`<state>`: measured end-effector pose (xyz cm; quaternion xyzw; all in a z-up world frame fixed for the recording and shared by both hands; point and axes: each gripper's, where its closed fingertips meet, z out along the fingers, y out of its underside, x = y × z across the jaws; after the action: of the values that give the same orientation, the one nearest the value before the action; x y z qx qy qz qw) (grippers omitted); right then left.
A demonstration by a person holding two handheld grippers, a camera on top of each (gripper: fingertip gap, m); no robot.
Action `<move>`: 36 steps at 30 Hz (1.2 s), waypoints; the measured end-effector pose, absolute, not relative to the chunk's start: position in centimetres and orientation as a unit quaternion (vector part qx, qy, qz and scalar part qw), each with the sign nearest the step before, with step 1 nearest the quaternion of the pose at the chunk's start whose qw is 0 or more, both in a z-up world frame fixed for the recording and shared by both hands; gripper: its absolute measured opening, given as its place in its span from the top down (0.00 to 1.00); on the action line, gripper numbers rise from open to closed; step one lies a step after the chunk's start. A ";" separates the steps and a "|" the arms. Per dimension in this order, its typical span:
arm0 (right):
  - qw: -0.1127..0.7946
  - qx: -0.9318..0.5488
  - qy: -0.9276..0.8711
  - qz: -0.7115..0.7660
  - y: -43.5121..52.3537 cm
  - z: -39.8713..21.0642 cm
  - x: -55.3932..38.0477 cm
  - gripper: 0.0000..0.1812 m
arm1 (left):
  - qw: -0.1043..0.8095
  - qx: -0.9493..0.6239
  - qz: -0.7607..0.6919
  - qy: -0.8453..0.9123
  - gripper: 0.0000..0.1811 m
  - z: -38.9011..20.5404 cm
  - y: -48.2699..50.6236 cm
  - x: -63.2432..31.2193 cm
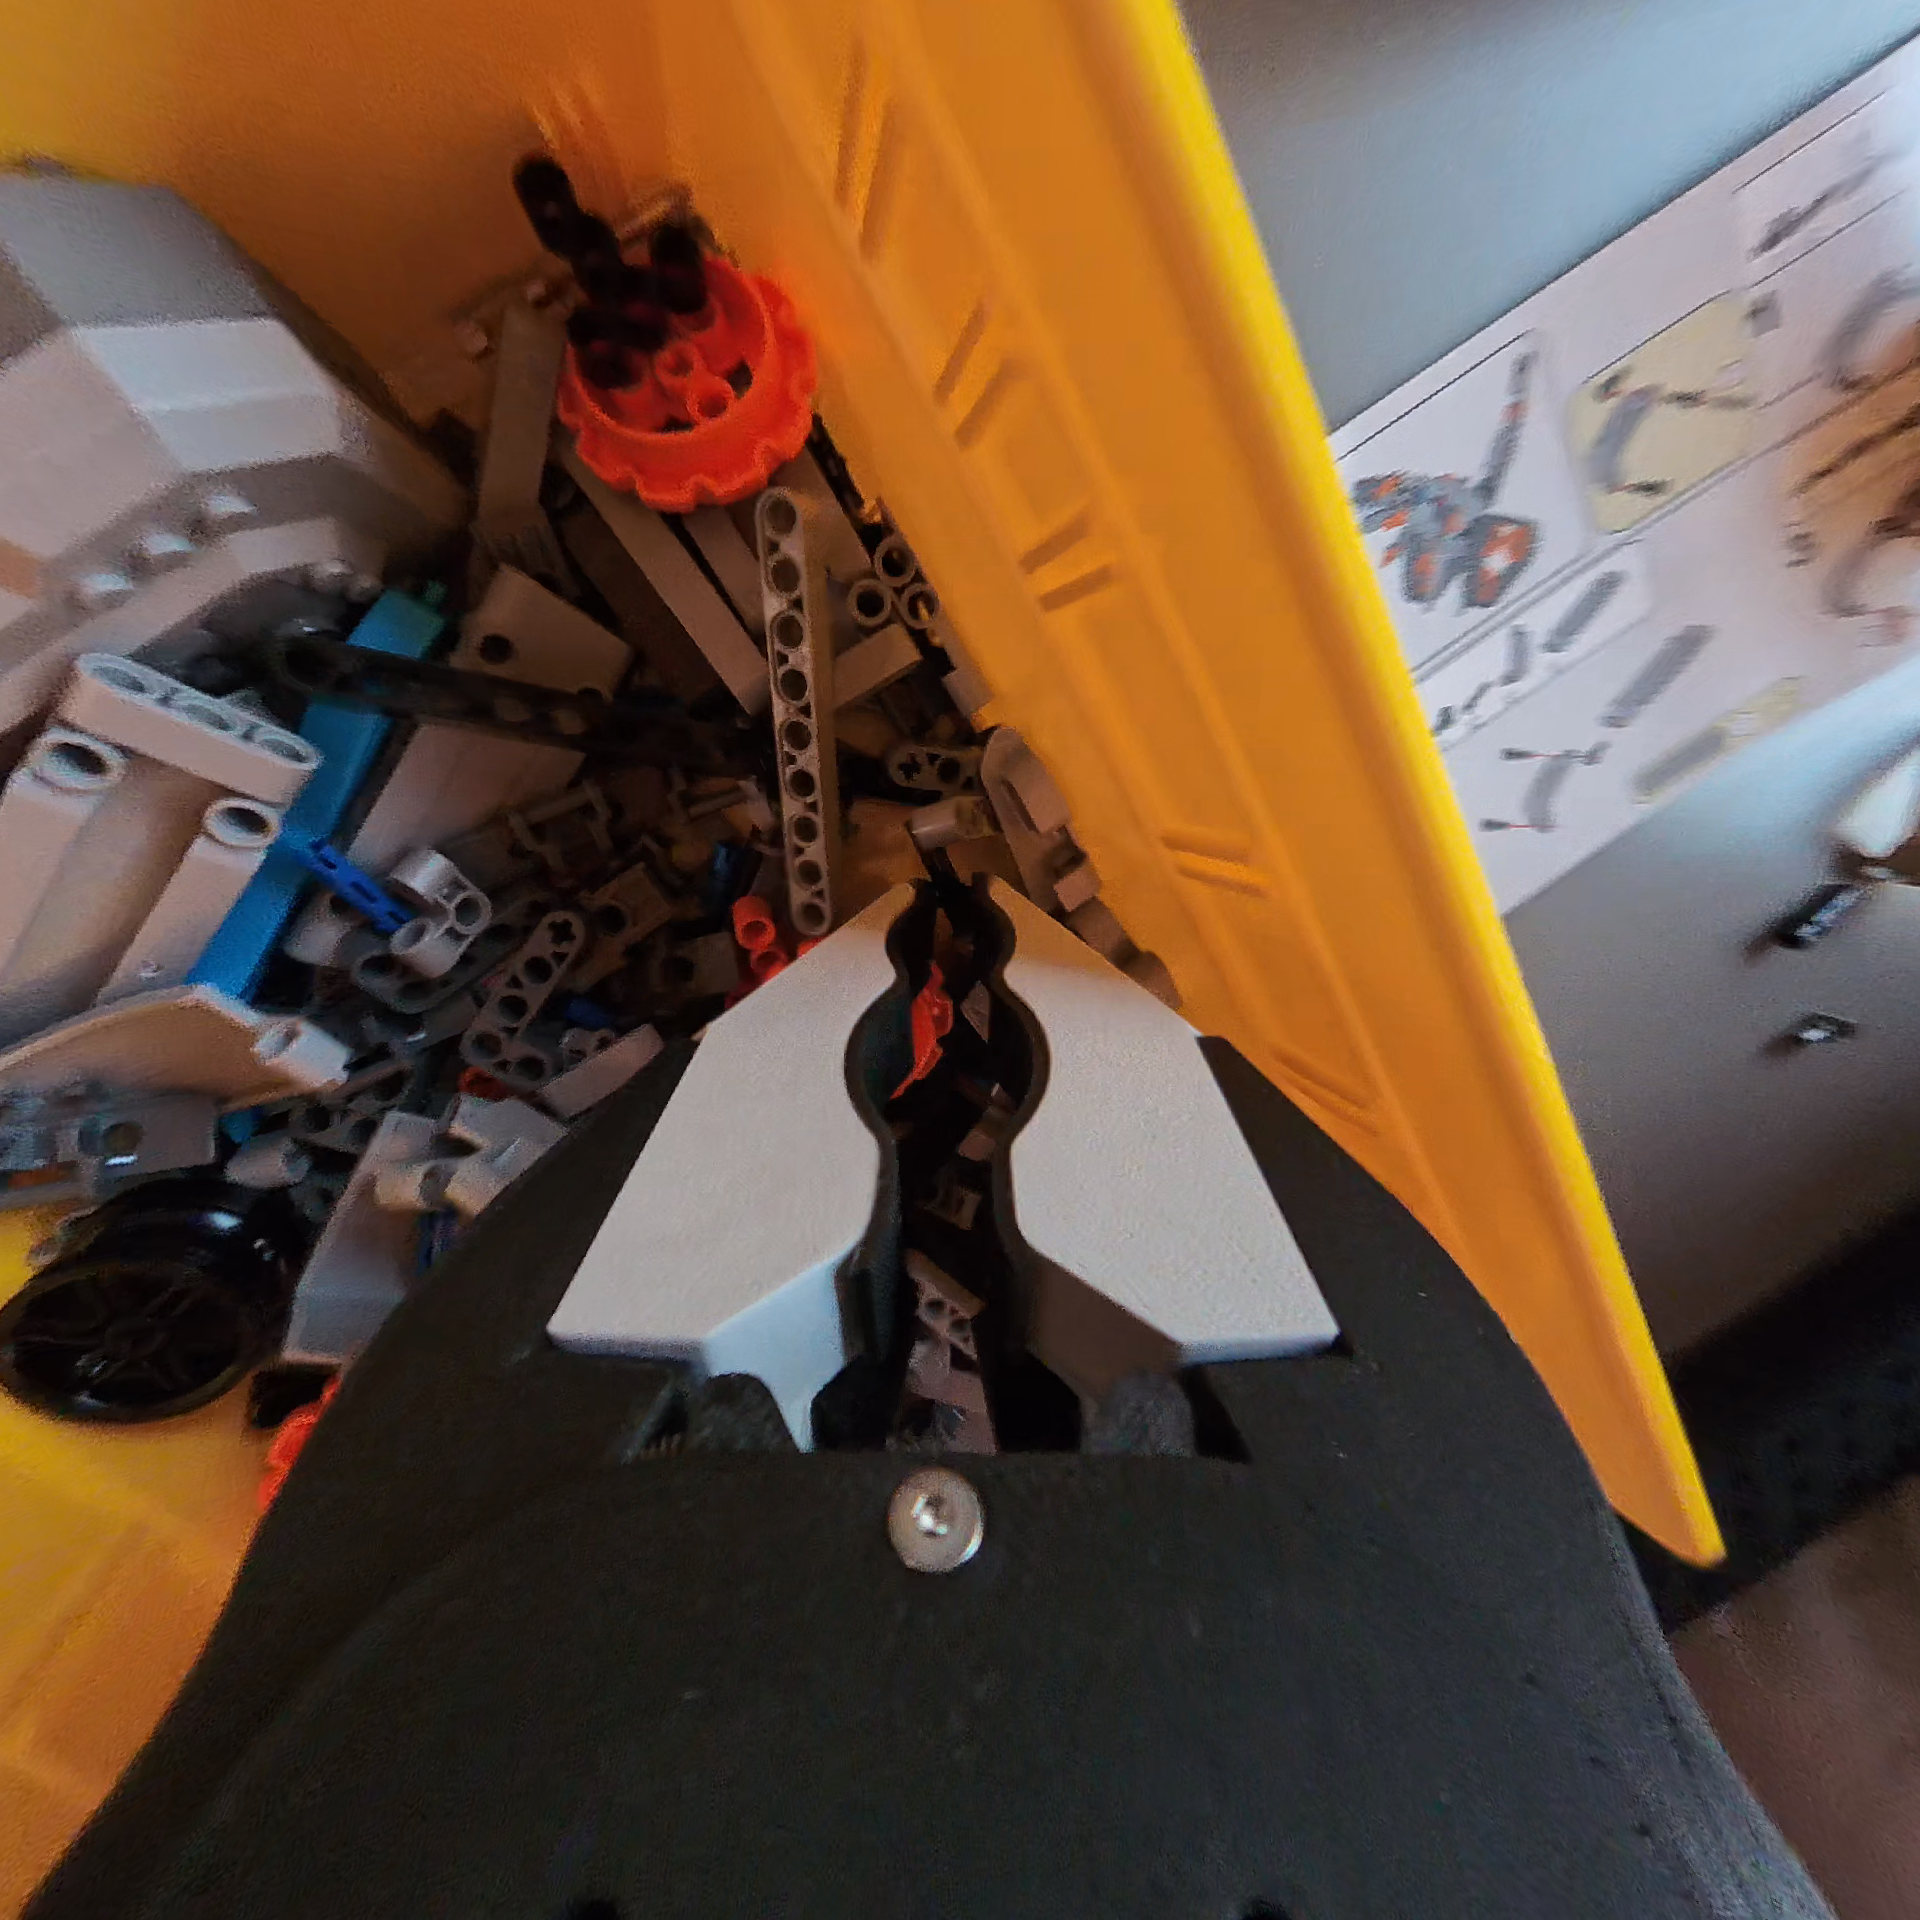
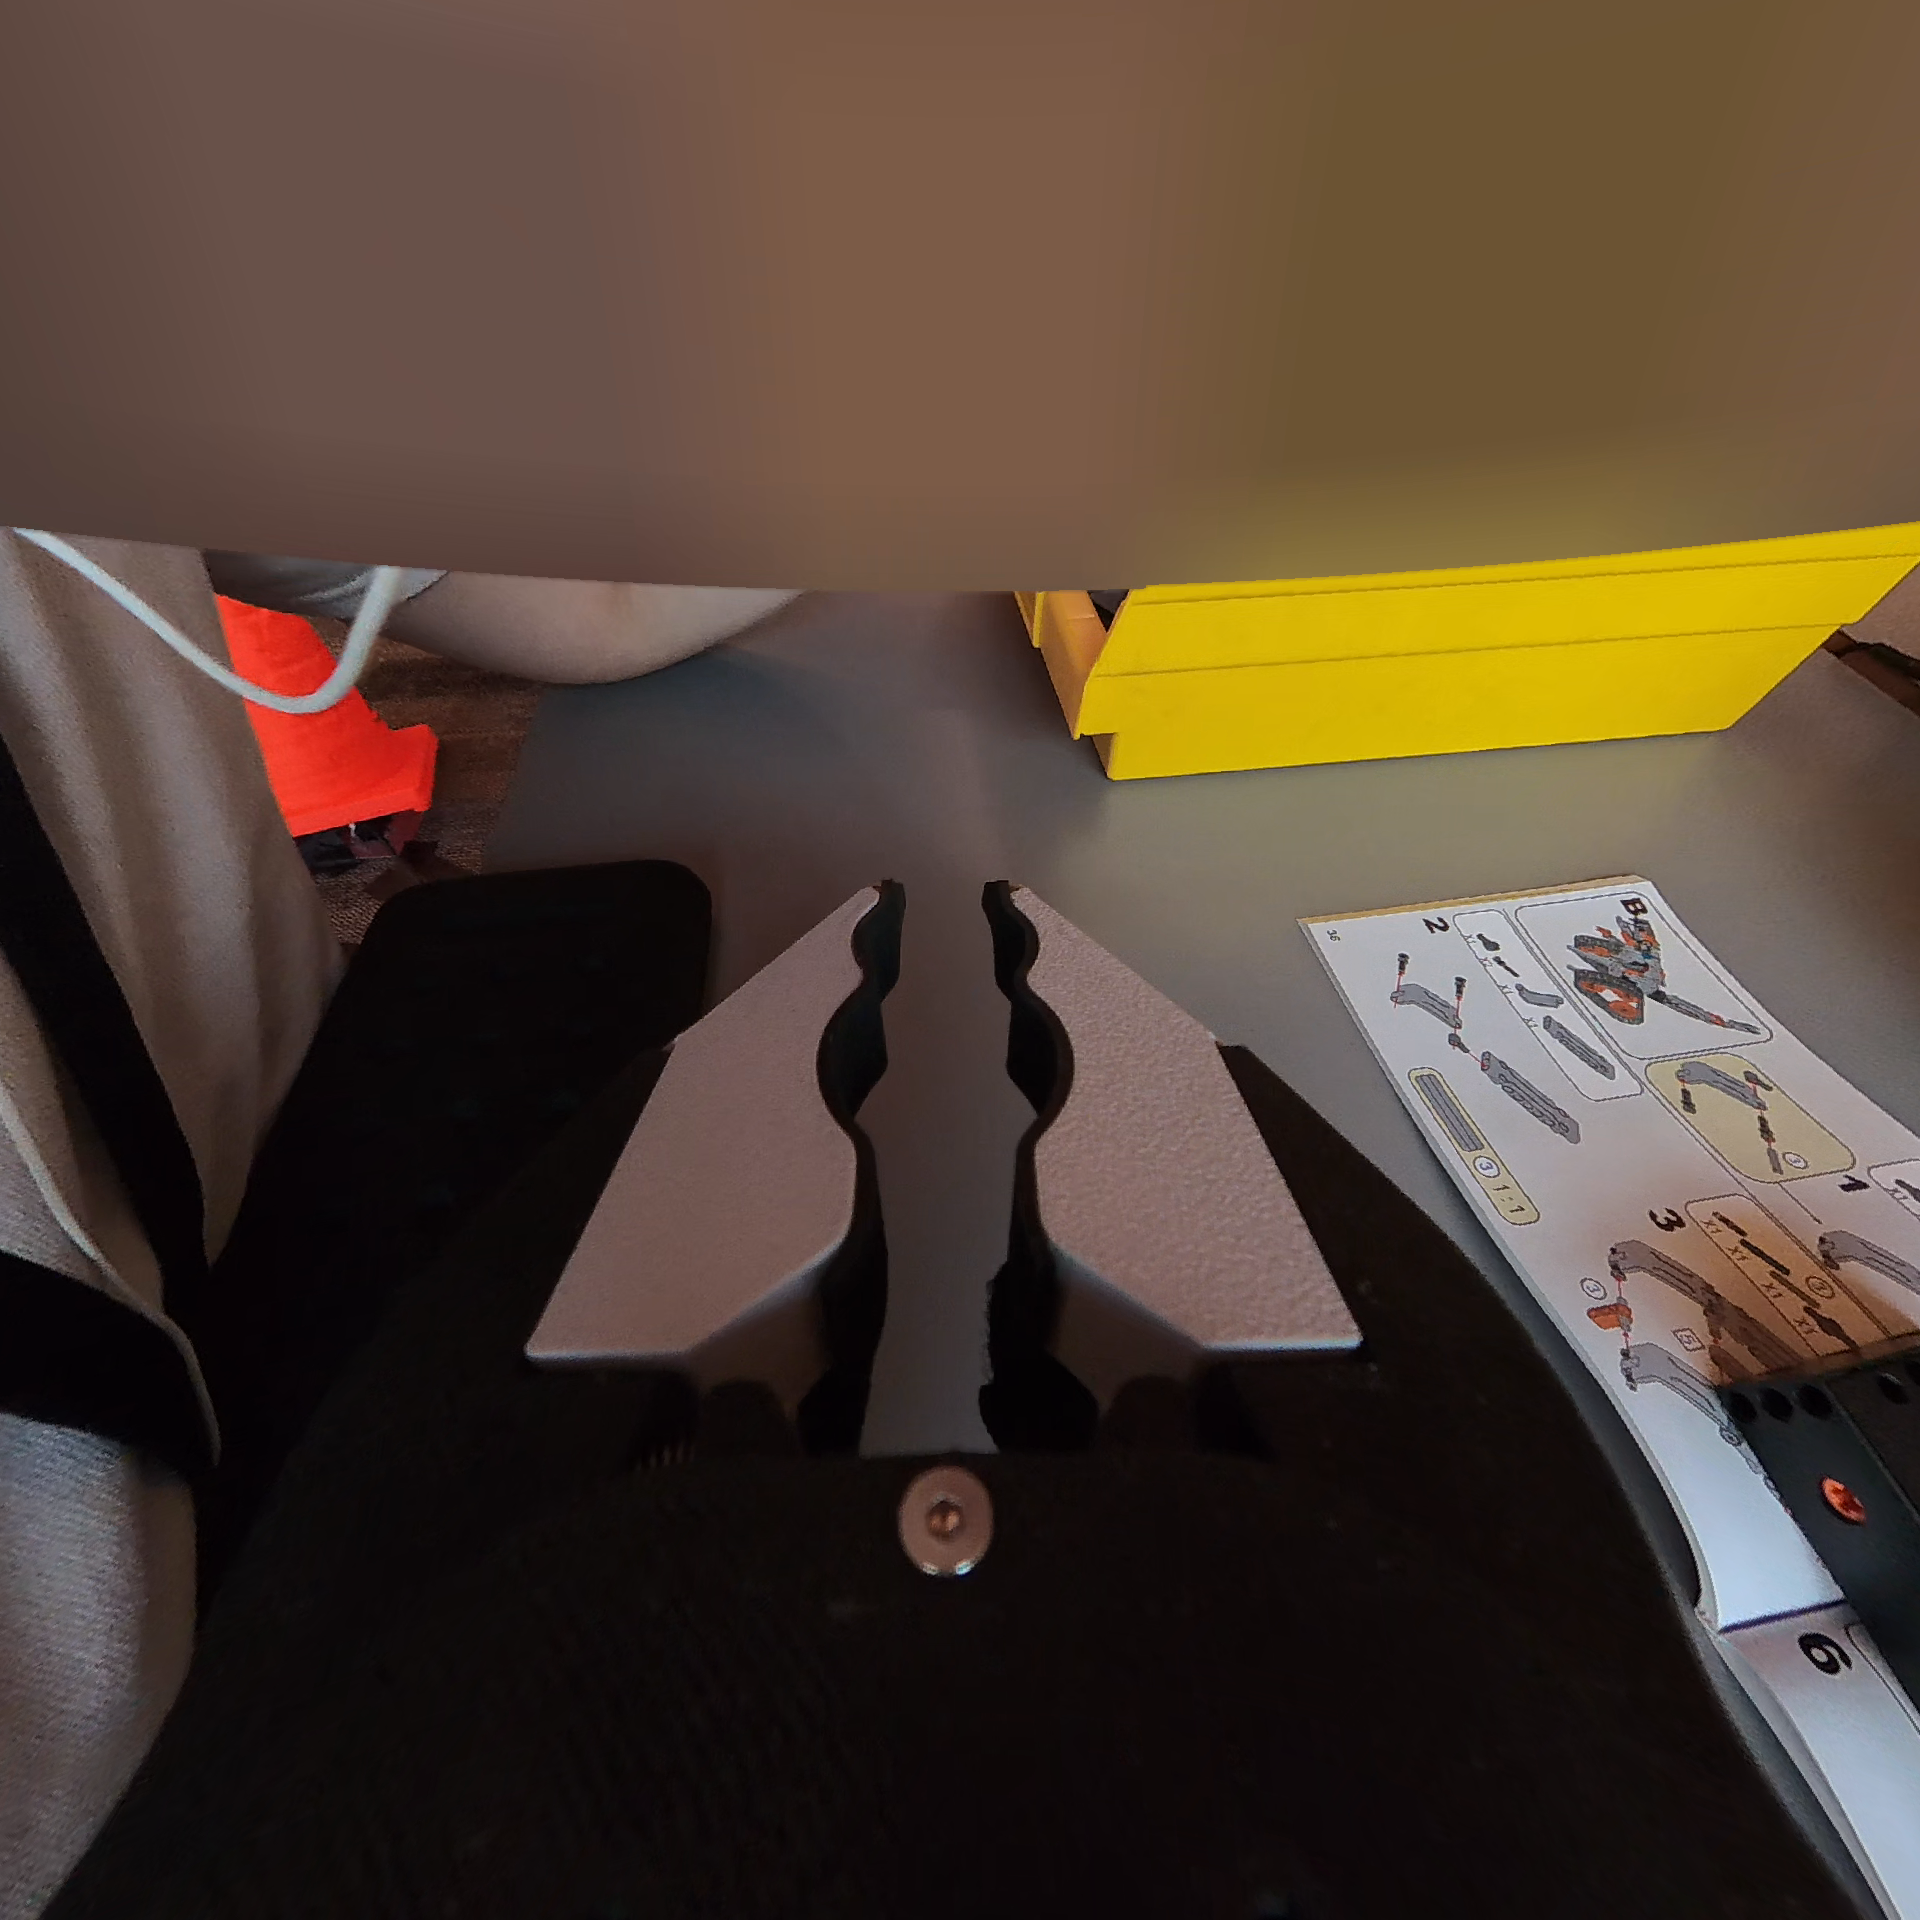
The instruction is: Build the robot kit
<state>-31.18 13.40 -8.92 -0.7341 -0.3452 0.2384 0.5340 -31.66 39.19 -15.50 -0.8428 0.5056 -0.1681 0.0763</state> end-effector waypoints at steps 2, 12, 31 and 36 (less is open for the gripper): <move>0.533 -0.735 -0.346 0.238 13.4 -9.0 -31.2 0.91 | 0.098 -0.832 -0.206 0.505 0.97 -13.6 39.3 -31.6; 0.537 -0.734 -0.346 0.231 13.5 -8.8 -30.9 0.91 | 0.136 -0.700 -0.420 0.561 0.97 -4.0 34.2 -30.5; 0.590 -0.783 -0.199 0.009 16.3 -5.1 -15.4 0.92 | 0.024 -0.453 -0.189 0.871 0.97 -15.3 13.5 -24.3; 0.592 -0.775 -0.221 0.013 16.0 -4.7 -16.6 0.92 | 0.037 -0.432 -0.152 0.888 0.97 -17.3 13.9 -24.0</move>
<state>-16.55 16.02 -4.74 -0.7746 -0.2210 0.0131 0.5924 -23.98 13.95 -17.31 -0.4318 0.8882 -0.1524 0.0368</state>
